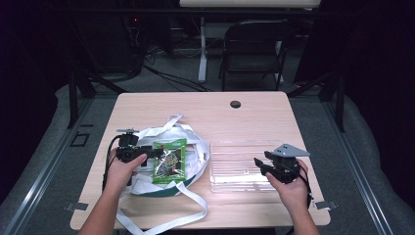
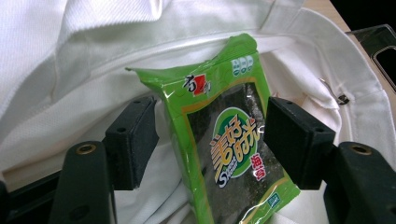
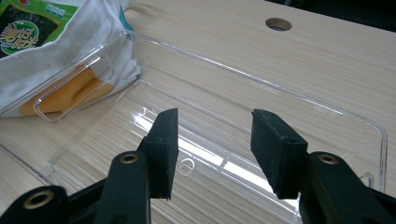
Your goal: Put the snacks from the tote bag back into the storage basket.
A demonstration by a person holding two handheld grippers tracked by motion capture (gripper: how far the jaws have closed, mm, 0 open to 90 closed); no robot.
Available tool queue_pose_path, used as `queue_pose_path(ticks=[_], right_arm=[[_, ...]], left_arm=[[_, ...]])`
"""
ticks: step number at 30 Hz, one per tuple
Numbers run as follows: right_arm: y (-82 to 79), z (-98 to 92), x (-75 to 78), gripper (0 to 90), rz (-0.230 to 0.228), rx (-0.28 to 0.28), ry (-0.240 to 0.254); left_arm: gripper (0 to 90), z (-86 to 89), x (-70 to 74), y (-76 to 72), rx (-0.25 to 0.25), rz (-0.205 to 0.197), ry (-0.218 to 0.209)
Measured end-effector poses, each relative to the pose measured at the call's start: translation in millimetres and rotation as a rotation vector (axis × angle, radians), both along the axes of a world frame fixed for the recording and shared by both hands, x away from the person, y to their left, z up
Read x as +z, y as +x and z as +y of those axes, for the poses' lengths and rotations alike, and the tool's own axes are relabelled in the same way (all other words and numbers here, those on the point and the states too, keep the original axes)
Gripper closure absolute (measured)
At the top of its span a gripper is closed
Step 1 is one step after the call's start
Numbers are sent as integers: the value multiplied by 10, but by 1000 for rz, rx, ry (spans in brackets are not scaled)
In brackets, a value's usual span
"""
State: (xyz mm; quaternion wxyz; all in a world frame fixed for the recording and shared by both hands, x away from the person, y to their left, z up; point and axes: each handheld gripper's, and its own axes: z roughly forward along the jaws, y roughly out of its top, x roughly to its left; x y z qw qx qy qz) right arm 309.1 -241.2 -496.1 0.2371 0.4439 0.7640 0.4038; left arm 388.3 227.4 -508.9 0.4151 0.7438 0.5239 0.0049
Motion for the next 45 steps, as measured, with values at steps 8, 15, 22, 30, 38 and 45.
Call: queue_pose_path(ticks=[8, 15, 22, 30, 38, 45], right_arm=[[4, 15, -10, 511, 6, 6, -11], [-2, 18, -13, 510, 7, 4, -12], [-14, 8, -23, 510, 10, 4, -9], [-38, -6, -31, 510, 9, -5, -3], [-54, -10, -39, 510, 10, -7, 0], [-64, -21, -43, 510, 13, -11, -3]], left_arm=[[322, 0, -63, 34, 3, 52, -16], [322, -24, -109, 54, -1, 74, -16], [322, -75, -160, 86, -16, 96, -2], [322, -111, -210, 124, -28, 122, -1], [325, -158, -257, 151, -38, 149, -3], [342, -158, -335, 185, -52, 184, -40]])
